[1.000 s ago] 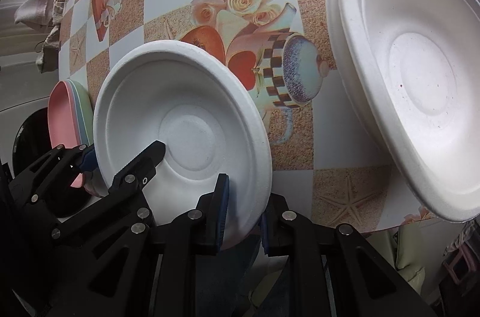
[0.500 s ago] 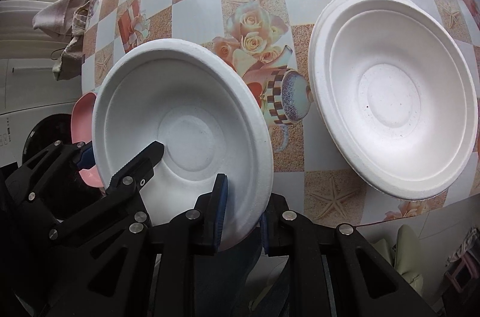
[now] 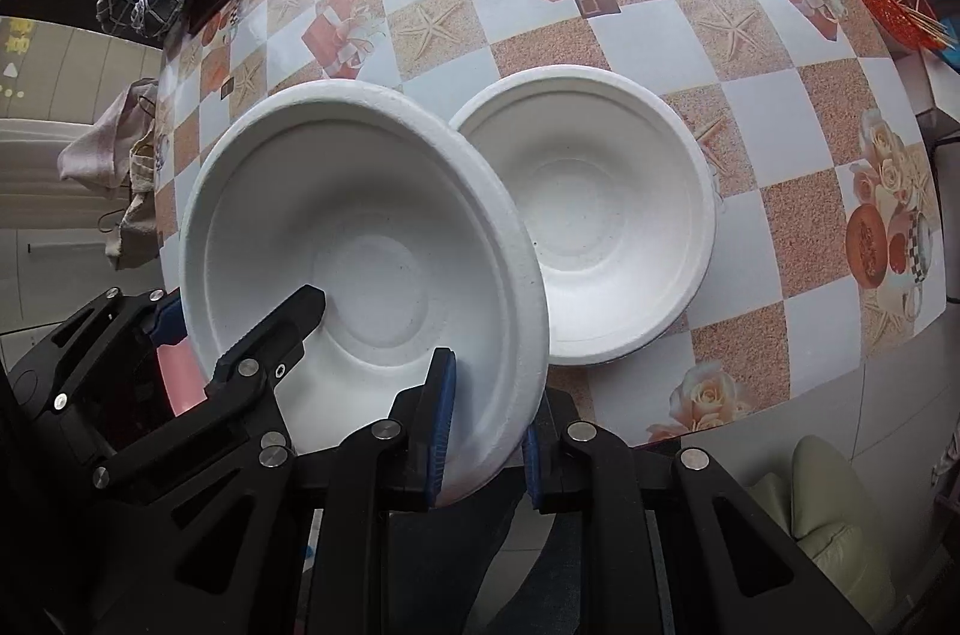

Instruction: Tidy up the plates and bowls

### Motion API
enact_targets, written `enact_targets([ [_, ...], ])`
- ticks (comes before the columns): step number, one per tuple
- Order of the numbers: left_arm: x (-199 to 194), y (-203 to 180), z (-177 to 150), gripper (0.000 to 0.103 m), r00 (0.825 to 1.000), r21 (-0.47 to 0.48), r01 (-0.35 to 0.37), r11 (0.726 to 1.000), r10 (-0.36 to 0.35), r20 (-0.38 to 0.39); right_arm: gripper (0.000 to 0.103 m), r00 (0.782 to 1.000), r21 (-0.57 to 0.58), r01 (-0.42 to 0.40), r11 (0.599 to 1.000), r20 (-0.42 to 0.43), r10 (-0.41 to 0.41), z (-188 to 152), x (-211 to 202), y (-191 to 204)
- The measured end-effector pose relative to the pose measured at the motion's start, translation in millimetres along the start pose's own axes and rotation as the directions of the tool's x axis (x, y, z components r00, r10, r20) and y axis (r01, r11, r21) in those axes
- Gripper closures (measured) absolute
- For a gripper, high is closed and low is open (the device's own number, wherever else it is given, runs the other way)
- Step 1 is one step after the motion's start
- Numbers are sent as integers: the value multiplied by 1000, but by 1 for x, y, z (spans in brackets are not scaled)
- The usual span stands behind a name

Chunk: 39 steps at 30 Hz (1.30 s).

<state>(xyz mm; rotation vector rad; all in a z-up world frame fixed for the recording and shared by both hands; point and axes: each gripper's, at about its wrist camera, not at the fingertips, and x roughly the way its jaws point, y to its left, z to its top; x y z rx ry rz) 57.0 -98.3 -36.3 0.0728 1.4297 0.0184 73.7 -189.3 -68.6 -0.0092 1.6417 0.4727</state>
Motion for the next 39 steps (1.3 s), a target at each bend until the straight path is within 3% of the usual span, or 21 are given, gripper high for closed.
enact_targets([
  [14,11,-36,31,64,999,59,34,998,-33,-13,81,1000,93,14,996,23,-16,4,-19,-53],
  [16,14,-38,34,60,1000,59,27,998,-26,-16,81,999,97,23,995,30,-26,8,-19,-57],
  [20,16,-32,34,30,1000,47,11,999,-10,-13,81,998,111,41,993,37,-46,16,-21,-65],
  [22,16,-27,31,24,1000,36,10,999,-9,-12,79,999,137,27,990,38,-33,17,-21,-71],
  [23,16,-23,30,22,1000,29,9,1000,-9,-16,56,999,148,24,989,40,-30,17,-22,-75],
  [24,17,-19,28,21,1000,20,9,1000,-9,-23,16,998,160,21,987,49,-29,17,-24,-78],
  [25,19,-13,25,20,1000,8,10,1000,-9,-28,3,997,176,16,984,68,-28,16,-27,-82],
  [28,23,7,15,15,999,-53,7,999,-9,-36,0,995,227,14,974,98,-37,13,-35,-97],
  [31,39,32,2,1,995,-143,-1,990,-14,-100,0,992,326,20,945,111,-59,8,-36,-122],
  [33,59,48,-7,0,981,-216,0,976,-42,-190,0,992,376,20,926,111,-66,5,-34,-138],
  [35,73,59,-16,0,972,-272,2,962,-66,-226,0,994,411,14,912,96,-59,0,-31,-151],
  [39,94,60,-23,0,961,-260,-44,965,-30,-274,0,996,444,24,896,69,-61,-12,-25,-160],
])
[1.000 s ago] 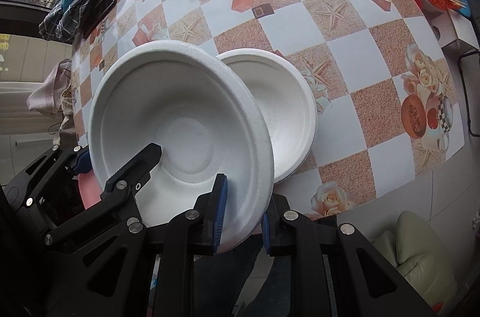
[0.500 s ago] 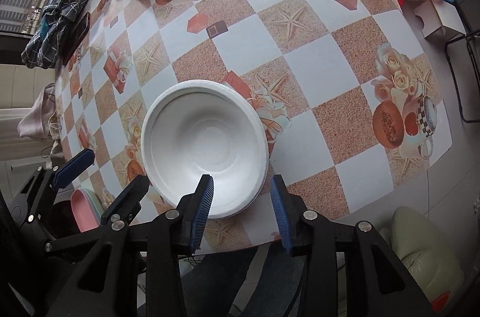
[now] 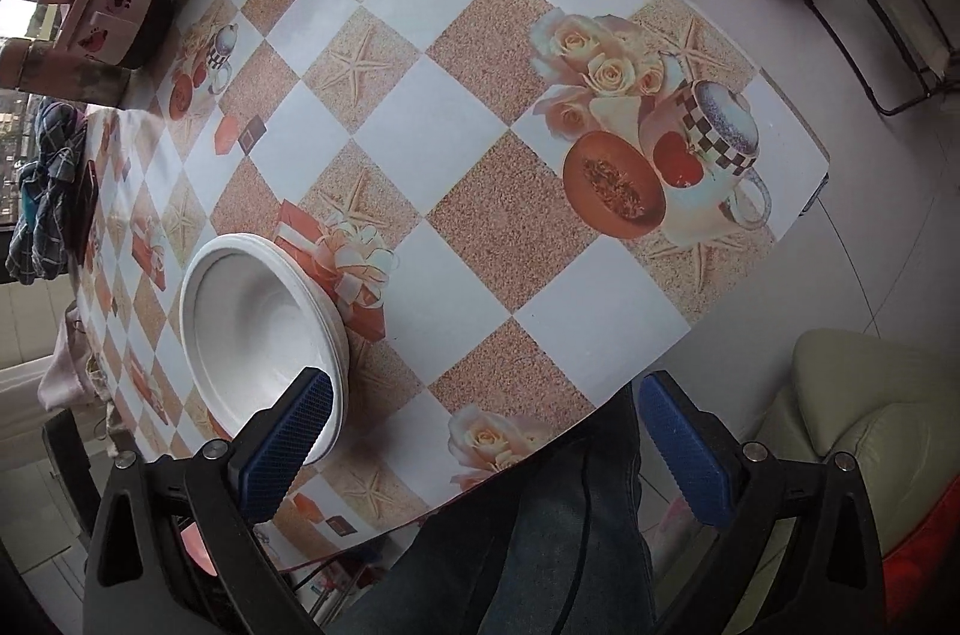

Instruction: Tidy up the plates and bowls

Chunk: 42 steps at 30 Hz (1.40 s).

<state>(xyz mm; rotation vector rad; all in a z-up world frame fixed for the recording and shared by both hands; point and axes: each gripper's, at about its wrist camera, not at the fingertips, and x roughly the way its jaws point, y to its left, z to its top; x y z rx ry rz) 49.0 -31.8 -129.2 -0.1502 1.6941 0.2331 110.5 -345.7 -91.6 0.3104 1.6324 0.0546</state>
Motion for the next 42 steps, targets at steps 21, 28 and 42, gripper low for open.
enact_targets([
  [21,35,-24,8,0,999,156,32,987,-32,-5,0,1000,114,4,993,-7,-3,-40,-24,-59],
  [28,36,-22,11,0,999,158,36,987,-38,6,0,999,264,-53,963,20,50,-55,-35,-97],
  [42,33,-14,-12,0,999,153,38,987,-42,28,0,987,486,-135,863,-6,158,-119,-20,-159],
])
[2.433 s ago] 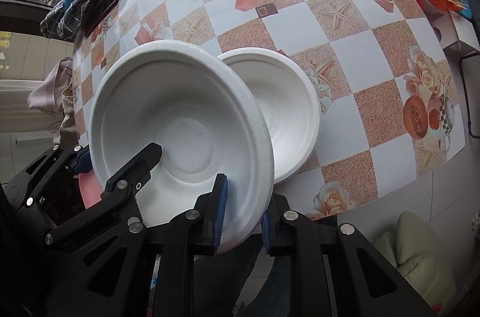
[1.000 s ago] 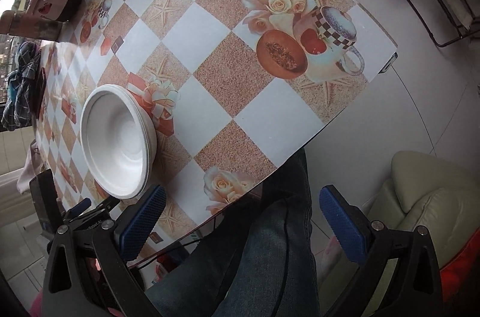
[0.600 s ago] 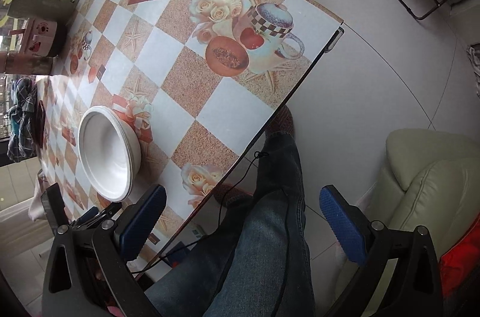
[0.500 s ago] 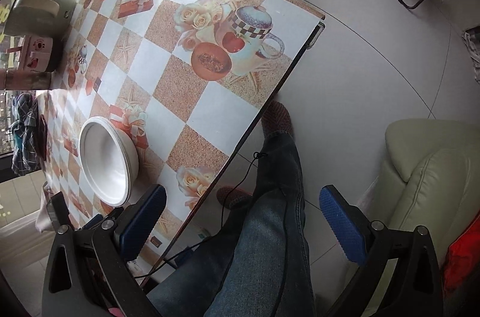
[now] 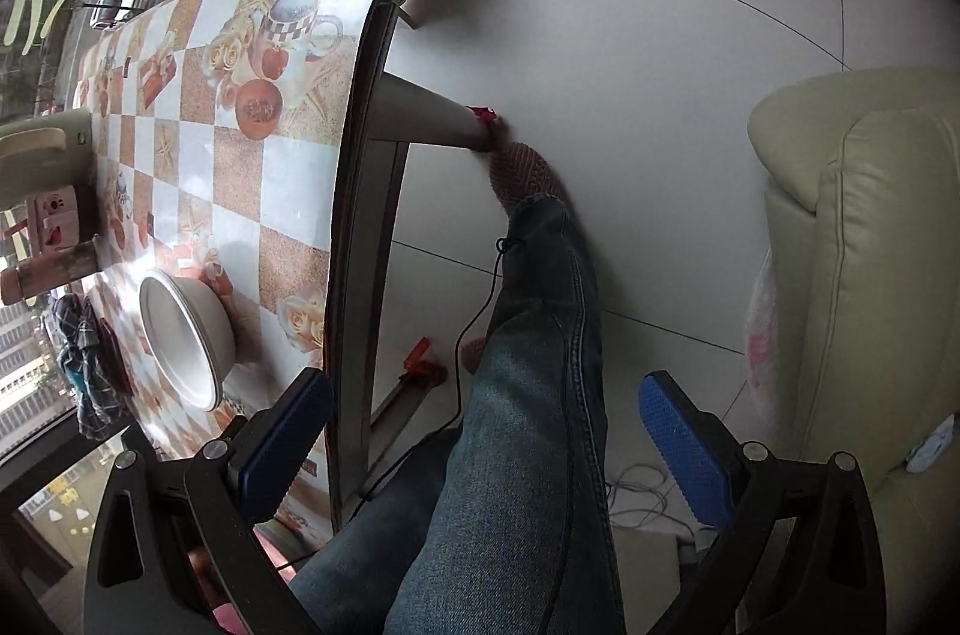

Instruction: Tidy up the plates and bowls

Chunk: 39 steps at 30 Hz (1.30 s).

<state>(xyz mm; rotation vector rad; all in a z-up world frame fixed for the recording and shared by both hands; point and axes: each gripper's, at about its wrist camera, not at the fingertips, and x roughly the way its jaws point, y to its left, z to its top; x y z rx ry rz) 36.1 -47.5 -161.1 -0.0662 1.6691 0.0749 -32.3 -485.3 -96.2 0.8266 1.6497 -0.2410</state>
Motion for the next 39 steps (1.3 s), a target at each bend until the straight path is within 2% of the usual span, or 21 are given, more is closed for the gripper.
enact_targets([
  [3,0,0,7,0,1000,-2,-1,1000,1,-12,0,1000,-17,6,1000,-7,-6,-4,2,-1],
  [15,-1,-1,9,0,1000,-7,-1,1000,1,0,0,1000,44,1,999,-29,0,-8,8,-19],
  [39,-2,-2,10,0,1000,-1,0,1000,0,1,0,999,75,15,997,-37,-12,-18,12,-21],
])
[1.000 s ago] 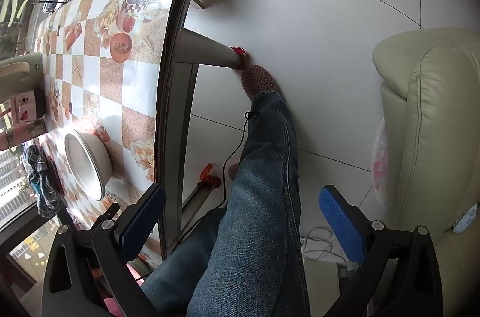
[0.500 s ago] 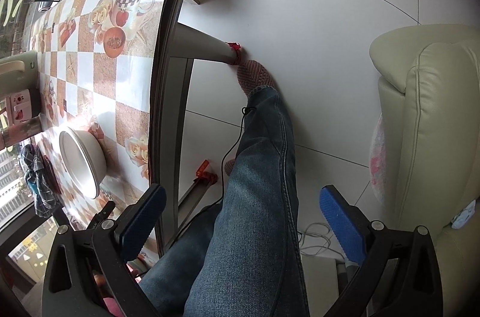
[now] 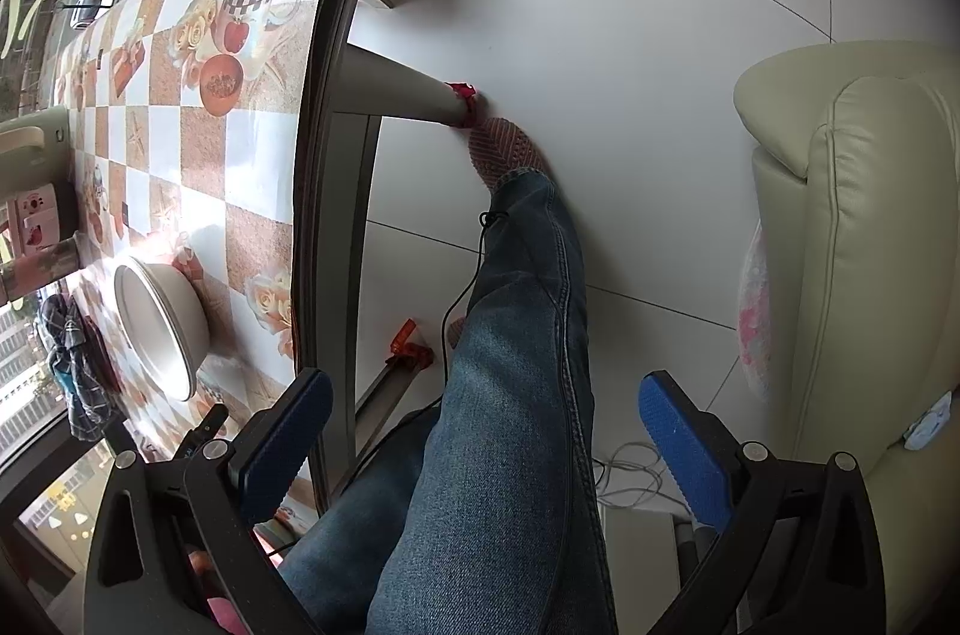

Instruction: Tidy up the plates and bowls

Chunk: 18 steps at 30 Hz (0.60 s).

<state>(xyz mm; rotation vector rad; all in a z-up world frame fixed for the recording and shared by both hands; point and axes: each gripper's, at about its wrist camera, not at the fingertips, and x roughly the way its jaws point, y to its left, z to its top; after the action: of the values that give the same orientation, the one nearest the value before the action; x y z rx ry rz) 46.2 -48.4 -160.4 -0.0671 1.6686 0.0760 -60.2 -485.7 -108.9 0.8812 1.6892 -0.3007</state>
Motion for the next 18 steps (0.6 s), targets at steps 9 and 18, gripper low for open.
enact_targets([
  [9,0,0,0,0,1000,0,0,1000,0,1,0,1000,2,1,1000,-7,-1,-1,3,-1],
  [18,-1,-5,3,0,1000,16,-3,1000,3,4,0,1000,3,9,1000,-12,-9,-3,6,1],
])
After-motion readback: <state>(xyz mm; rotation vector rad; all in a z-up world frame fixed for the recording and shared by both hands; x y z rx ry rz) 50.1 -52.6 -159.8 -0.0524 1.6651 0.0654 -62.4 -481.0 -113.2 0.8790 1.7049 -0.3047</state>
